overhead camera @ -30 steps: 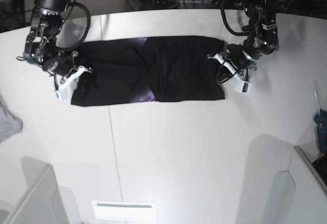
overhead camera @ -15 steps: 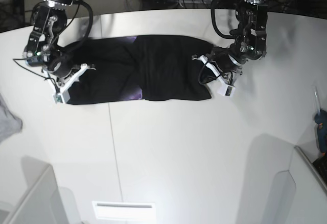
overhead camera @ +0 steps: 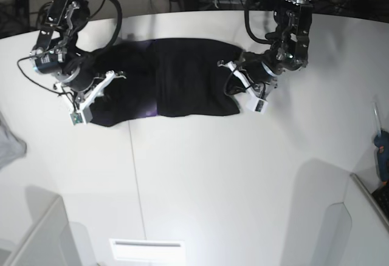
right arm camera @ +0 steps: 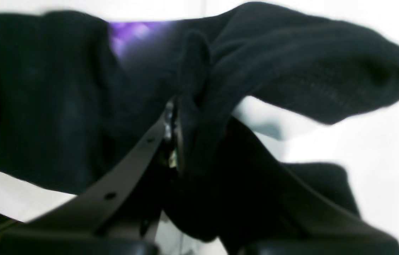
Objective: Fold the T-shirt properly
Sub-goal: 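Grasp both ends of the folded strip with both grippers, then fold the right gripper's end over toward the left gripper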
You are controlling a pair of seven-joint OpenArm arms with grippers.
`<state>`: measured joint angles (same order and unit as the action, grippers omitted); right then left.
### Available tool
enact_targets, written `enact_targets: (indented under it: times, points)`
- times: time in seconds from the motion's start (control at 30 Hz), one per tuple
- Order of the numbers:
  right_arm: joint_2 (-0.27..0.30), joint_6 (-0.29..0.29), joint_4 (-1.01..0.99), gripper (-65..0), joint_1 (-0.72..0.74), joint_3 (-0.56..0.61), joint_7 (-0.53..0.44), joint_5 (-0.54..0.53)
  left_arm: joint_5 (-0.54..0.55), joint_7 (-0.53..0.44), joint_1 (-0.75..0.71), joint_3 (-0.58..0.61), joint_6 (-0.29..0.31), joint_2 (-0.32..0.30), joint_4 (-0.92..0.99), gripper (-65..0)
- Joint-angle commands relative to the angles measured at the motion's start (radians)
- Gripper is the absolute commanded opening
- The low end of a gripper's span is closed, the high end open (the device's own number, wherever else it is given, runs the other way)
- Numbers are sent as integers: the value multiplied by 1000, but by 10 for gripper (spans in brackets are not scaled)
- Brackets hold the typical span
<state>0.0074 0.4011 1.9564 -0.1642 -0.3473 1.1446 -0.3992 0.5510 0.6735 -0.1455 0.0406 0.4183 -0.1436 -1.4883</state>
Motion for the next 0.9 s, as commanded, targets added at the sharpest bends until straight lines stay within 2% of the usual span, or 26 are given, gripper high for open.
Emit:
enact_targets:
  times: [0.0,0.2,0.4,0.53,0.73,0.87]
  points:
    - [-1,0,24,-650,10,0,-5,-8,-4,16,4,8,4,8,-12,-650]
    - [-10,-1,34,-650,8,40,7,-8,-4,16,4,17,3,31,-12,-650]
    - [-48,-1,57,-650,-10,63,7,-8,-4,16,1,18,3,31,-12,-650]
    - [-50,2,57,-650,-34,61,-2,-16,-4,16,-7,12,3,28,-13,-650]
    - [-39,-4,57,-650,-82,12,-27,-232,-4,16,-33,8,3,28,-27,-650]
    - [-43,-4,57,-650,-107,11,-30,-274,-4,16,-47,6,3,28,-50,-650]
